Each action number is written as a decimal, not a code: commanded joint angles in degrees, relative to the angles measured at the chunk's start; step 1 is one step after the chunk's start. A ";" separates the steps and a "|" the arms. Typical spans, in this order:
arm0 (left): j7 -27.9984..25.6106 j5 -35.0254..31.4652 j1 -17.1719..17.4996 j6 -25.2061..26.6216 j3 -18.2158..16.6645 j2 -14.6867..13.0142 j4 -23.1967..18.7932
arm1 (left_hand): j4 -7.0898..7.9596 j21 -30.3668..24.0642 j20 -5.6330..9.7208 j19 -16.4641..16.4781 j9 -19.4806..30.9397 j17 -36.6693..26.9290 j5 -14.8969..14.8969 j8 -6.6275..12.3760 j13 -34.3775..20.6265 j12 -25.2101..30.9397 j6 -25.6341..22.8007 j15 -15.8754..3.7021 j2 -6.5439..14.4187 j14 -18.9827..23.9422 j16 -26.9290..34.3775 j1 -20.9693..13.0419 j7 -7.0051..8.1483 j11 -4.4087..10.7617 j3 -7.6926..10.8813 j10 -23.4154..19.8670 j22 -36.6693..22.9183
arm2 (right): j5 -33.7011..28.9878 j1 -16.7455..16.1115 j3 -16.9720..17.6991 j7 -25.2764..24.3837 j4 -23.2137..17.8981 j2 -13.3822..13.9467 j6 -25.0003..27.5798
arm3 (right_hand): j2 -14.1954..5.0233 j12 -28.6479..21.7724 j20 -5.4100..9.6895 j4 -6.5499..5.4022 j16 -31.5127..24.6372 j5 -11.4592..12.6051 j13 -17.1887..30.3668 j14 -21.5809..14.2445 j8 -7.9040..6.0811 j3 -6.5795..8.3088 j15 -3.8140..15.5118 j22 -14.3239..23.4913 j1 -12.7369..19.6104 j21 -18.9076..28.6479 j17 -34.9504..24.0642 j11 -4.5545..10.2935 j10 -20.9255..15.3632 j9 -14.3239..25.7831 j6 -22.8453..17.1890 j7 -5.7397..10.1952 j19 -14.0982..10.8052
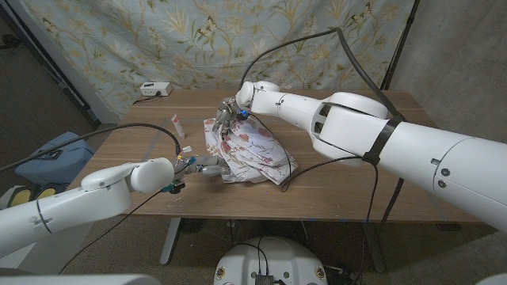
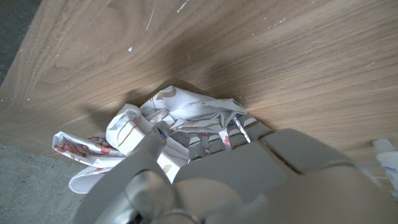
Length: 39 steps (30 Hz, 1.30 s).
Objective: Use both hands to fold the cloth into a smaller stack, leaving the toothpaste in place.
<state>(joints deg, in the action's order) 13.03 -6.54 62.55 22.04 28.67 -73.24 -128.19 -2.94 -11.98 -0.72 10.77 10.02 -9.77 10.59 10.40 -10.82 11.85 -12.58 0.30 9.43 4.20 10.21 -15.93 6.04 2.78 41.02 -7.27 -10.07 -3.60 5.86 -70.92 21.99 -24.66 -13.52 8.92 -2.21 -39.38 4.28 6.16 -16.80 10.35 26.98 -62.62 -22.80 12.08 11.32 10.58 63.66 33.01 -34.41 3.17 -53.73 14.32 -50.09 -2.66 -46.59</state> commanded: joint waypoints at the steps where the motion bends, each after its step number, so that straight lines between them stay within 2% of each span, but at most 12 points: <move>1: -0.97 1.16 0.92 0.45 -1.39 -0.59 -0.87 | -0.28 -0.09 0.05 0.34 0.20 -0.23 -0.18 0.20 -0.20 0.27 -0.39 0.21 -0.04 0.63 0.26 -0.57 -0.05 -0.15 0.02 -0.63 -0.20 | 3.23 -1.59 -1.37 -4.20 -1.08 1.29 1.94 | 0.16 2.59 -0.11 0.26 1.70 -0.08 -1.63 1.22 1.18 -0.01 -1.00 -0.01 -1.04 -0.37 2.11 -1.28 2.68 -0.69 0.97 -0.13 0.88; 9: -3.53 4.36 3.26 0.89 -3.73 -1.91 -2.43 | -0.60 -0.13 0.04 0.49 0.20 -0.19 -0.18 0.43 -0.19 0.41 -1.11 0.18 0.04 0.84 0.30 -0.86 0.06 -0.06 0.00 -1.07 -0.20 | 3.93 -2.17 -1.76 -5.48 -1.08 1.63 1.95 | 0.38 6.11 -0.28 0.59 3.74 0.03 -3.92 3.04 2.60 0.17 -2.95 -0.06 -1.85 -0.92 4.83 -2.12 5.24 -1.77 2.19 -0.15 2.24; 13: -4.87 5.16 4.35 2.35 -4.73 -2.99 -4.12 | -0.68 -0.15 0.06 0.56 0.20 -0.20 -0.18 0.47 -0.19 0.44 -1.33 0.10 0.01 1.08 0.37 -0.92 0.06 -0.04 -0.01 -1.20 -0.20 | 4.00 -2.47 -1.94 -6.84 -1.08 1.92 2.01 | 0.34 6.69 -0.37 0.70 3.76 0.05 -4.34 3.35 2.90 0.17 -2.95 -0.06 -1.87 -1.02 4.93 -2.21 5.54 -1.94 2.55 -0.13 2.49; 20: -8.95 8.57 8.08 4.00 -8.19 -6.60 -7.36 | -0.73 -0.14 0.07 0.58 0.19 -0.23 -0.18 0.44 -0.18 0.50 -1.43 0.03 -0.02 1.22 0.39 -0.94 0.12 0.07 0.01 -1.42 -0.19 | 4.24 -2.69 -1.83 -7.90 -1.08 2.75 2.16 | 0.25 7.23 -0.36 0.92 3.70 0.09 -4.81 3.61 3.04 0.23 -2.90 -0.07 -1.70 -1.12 4.99 -2.42 5.51 -2.12 2.48 -0.16 2.69; 28: -12.33 12.30 10.73 4.98 -11.37 -10.32 -10.18 | -0.79 -0.15 0.06 0.66 0.19 -0.27 -0.20 0.39 -0.18 0.52 -1.53 -0.11 -0.10 1.42 0.43 -0.93 0.16 0.17 -0.05 -1.60 -0.19 | 4.53 -3.05 -1.63 -8.31 -1.08 3.35 2.27 | 0.22 7.76 -0.42 1.10 3.67 0.10 -5.29 4.05 3.16 0.21 -2.96 -0.07 -1.62 -1.18 4.99 -2.41 5.44 -2.28 2.33 -0.30 2.84; 33: -16.74 16.95 14.09 4.76 -14.38 -14.56 -11.52 | -0.84 -0.17 0.04 0.75 0.19 -0.27 -0.19 0.40 -0.18 0.50 -1.67 -0.15 -0.13 1.57 0.45 -0.95 0.21 0.09 -0.03 -1.64 -0.19 | 4.59 -3.39 -1.62 -9.57 -1.08 3.73 2.38 | 0.19 8.23 -0.44 1.18 3.60 0.09 -5.65 4.35 3.30 0.16 -2.94 -0.07 -1.64 -1.24 4.96 -2.50 5.55 -2.39 2.36 -0.38 2.96; 34: -18.00 18.15 15.09 4.84 -15.31 -15.74 -11.88 | -0.85 -0.18 0.08 0.79 0.19 -0.28 -0.19 0.39 -0.18 0.52 -1.67 -0.17 -0.14 1.63 0.46 -0.94 0.19 0.09 -0.03 -1.70 -0.19 | 4.59 -3.46 -1.66 -9.89 -1.08 3.80 2.39 | 0.19 8.27 -0.45 1.18 3.62 0.09 -5.69 4.38 3.32 0.16 -2.94 -0.07 -1.66 -1.25 4.99 -2.56 5.53 -2.40 2.35 -0.40 2.99; 37: -18.13 18.40 25.82 4.98 -26.64 -15.74 -11.83 | -0.91 -0.19 0.09 0.83 0.19 -0.26 -0.19 0.40 -0.18 0.56 -1.77 -0.23 -0.17 1.73 0.47 -0.98 0.19 0.09 -0.01 -1.84 -0.19 | 4.70 -3.62 -1.65 -10.24 -1.08 4.01 2.42 | 0.19 8.51 -0.45 1.29 3.64 0.10 -5.88 4.47 3.36 0.20 -2.96 -0.07 -1.57 -1.28 5.10 -2.54 5.55 -2.45 2.28 -0.24 3.04; 39: -15.52 15.74 32.39 5.12 -33.99 -12.79 -11.93 | -0.92 -0.19 0.09 0.85 0.19 -0.27 -0.19 0.41 -0.17 0.60 -1.85 -0.24 -0.18 1.80 0.48 -0.98 0.23 0.05 -0.01 -1.98 -0.19 | 4.65 -3.73 -1.73 -10.39 -1.08 4.11 2.43 | 0.19 8.58 -0.46 1.33 3.61 0.10 -5.96 4.52 3.41 0.19 -3.01 -0.07 -1.55 -1.31 5.09 -2.55 5.47 -2.48 2.32 -0.27 3.12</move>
<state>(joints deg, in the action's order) -0.92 7.39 75.28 26.63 15.51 -84.83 -138.23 -3.40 -11.99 -0.41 11.07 10.12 -9.82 10.59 10.75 -10.93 12.09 -14.04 -0.10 9.21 5.44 10.28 -16.15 6.44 2.77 41.01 -8.72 -10.08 0.86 2.71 -72.60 13.06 -25.77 -10.13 11.16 -1.86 -30.93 3.77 7.23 -13.33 10.35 20.99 -58.44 -19.47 12.22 8.36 10.41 62.25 31.77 -29.23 0.84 -48.34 11.71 -47.56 -2.76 -43.84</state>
